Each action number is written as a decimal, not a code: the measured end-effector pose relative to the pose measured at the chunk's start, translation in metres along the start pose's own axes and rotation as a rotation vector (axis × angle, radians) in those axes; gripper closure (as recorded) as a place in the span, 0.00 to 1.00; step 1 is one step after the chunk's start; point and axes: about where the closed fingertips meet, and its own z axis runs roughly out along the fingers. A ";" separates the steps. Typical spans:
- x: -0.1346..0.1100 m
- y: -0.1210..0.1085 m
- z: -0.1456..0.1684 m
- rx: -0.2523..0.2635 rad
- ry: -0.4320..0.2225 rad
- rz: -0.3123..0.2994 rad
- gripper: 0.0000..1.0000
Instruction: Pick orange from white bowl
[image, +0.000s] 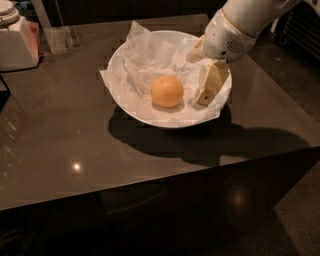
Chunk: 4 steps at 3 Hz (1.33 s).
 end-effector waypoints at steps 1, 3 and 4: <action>-0.008 -0.014 0.024 -0.055 -0.025 -0.017 0.15; -0.016 -0.033 0.055 -0.113 -0.072 -0.020 0.16; -0.015 -0.037 0.067 -0.143 -0.092 -0.009 0.16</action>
Offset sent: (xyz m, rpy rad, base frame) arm 0.0406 0.0418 -0.0359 0.0614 0.0997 0.1031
